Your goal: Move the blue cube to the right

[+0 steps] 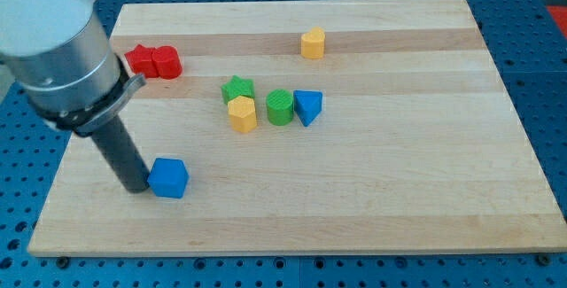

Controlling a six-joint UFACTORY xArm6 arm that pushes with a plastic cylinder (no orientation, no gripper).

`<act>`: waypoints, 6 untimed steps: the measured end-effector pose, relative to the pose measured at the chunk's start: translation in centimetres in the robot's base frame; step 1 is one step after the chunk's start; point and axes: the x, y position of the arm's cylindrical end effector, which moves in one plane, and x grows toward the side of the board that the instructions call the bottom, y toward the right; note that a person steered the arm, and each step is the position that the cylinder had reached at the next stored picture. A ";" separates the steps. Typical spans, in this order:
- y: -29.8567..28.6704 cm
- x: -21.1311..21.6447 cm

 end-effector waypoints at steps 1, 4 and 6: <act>1.7 0.6; 4.4 -2.0; 12.5 -1.9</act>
